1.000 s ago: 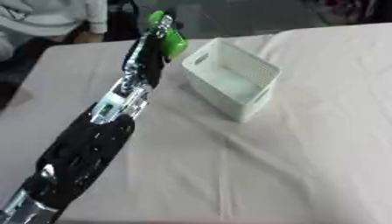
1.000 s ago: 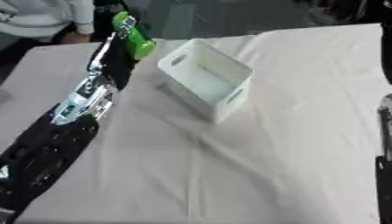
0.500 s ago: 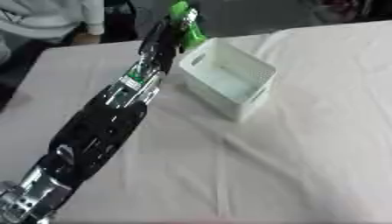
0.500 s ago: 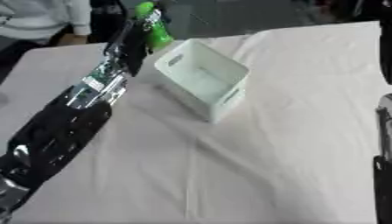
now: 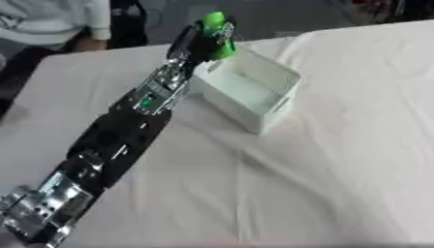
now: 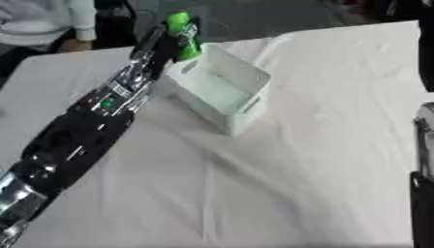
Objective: Pick up objects on the table and place them in the box.
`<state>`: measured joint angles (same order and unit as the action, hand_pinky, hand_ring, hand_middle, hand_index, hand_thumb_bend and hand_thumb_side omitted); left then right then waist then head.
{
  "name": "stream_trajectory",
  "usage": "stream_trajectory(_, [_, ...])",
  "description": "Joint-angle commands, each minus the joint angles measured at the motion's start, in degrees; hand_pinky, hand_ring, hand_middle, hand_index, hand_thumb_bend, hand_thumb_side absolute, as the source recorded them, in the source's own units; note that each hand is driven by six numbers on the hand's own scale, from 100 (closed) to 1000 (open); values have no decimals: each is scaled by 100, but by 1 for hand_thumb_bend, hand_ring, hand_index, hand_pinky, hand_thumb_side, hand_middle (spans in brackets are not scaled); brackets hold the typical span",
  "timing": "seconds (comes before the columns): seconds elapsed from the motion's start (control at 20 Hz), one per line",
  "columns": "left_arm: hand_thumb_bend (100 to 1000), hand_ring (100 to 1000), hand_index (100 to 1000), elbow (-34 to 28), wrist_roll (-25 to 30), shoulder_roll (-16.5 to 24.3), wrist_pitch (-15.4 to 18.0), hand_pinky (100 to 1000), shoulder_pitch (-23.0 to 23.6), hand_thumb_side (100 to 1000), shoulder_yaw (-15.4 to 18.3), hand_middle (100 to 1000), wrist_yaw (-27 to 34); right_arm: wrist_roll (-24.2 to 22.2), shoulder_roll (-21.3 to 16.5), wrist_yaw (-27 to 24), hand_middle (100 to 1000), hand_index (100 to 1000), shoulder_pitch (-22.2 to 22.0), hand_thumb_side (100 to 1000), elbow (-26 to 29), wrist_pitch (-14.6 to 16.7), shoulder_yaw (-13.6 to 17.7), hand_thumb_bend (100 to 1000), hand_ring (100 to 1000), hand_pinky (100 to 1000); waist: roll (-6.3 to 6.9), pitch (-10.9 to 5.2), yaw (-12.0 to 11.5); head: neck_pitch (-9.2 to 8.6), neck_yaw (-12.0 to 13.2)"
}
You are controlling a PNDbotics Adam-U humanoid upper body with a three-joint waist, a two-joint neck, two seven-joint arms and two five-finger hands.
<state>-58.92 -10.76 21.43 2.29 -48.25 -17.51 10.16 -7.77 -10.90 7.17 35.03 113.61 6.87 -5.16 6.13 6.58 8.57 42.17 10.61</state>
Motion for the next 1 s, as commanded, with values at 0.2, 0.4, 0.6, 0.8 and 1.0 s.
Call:
stream_trajectory(0.2, [100,100,473,627,67,-72,256,1000,-285,573,243,100,-864,8,77,-13,442,550,141,1000,98,6,-18,100,335,412,-13,-58,48,-18,66])
stream_trajectory(0.4, [100,100,472,919,122,-133,418,1000,-369,573,333,100,-1166,-12,122,-35,442,550,194,1000,98,21,-45,100,335,412,7,-8,114,-82,76])
stream_trajectory(0.6, [100,100,470,1086,170,-189,497,1000,-477,574,369,100,-1428,-43,150,-56,442,550,232,1000,98,31,-68,100,335,412,24,38,160,-113,101])
stream_trajectory(0.8, [100,100,469,1274,98,-245,582,1000,-577,573,451,100,-1751,-72,178,-74,442,550,278,1000,98,46,-89,100,335,412,50,88,211,-163,125])
stream_trajectory(1.0, [100,100,481,1416,-29,-299,735,1000,-628,569,517,100,-2033,-97,196,-90,441,550,303,1000,98,55,-103,100,335,412,65,114,236,-208,118])
